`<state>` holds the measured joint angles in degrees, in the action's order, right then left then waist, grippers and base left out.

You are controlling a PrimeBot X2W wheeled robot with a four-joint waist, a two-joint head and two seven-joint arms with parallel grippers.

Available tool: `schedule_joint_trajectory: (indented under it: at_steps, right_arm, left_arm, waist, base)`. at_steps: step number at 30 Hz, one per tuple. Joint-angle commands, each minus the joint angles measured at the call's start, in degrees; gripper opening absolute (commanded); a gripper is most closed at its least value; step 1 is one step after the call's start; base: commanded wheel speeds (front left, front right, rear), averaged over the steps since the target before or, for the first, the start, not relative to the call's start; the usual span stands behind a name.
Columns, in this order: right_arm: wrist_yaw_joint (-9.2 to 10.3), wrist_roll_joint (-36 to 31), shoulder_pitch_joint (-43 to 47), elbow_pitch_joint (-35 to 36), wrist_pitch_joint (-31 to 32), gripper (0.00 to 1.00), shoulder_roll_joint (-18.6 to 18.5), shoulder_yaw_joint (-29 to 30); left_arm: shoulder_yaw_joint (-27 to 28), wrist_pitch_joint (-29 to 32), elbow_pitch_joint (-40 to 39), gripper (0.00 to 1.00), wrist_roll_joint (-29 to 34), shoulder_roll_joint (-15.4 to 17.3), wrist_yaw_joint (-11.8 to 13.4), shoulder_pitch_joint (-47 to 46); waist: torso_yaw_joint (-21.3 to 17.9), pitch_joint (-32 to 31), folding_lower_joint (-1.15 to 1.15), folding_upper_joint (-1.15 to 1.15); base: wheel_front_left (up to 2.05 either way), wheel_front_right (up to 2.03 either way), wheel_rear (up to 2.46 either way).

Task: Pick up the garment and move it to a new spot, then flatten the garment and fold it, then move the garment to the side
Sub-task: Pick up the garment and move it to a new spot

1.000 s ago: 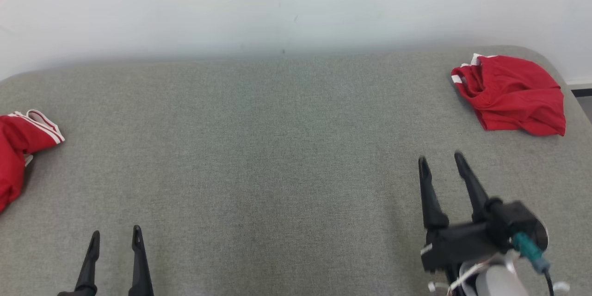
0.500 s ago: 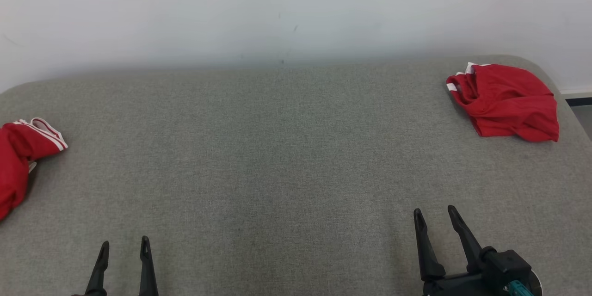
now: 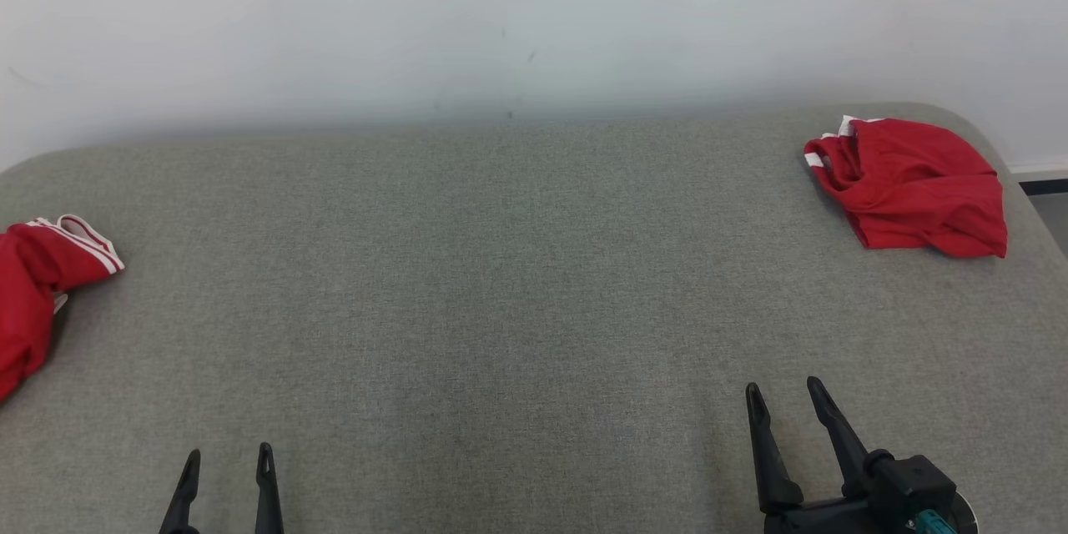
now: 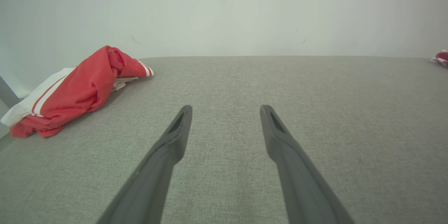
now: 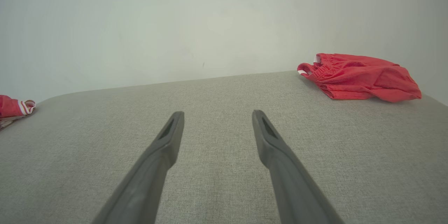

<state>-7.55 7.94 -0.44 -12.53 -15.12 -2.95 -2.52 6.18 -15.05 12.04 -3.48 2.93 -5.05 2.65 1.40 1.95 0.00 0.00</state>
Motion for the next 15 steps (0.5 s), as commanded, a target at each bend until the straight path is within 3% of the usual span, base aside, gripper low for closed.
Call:
schedule_joint_trajectory:
  at_steps: [1,15]
  right_arm:
    - [0.14,-0.21,0.57,-0.22,-0.02,1.0,0.12,0.08]
    - [0.14,-0.79,0.16,-0.67,-0.02,1.0,0.13,-0.16]
  left_arm:
    - [0.26,-0.18,0.23,1.0,0.44,-0.07,-0.08,0.8]
    - [0.9,-0.18,1.44,1.0,0.28,-0.08,-0.16,0.18]
  waist:
    - [0.12,-0.04,0.0,0.0]
    - [0.49,-0.3,0.0,0.0]
  base:
    - [0.0,0.0,0.0]
    - [0.0,0.0,0.0]
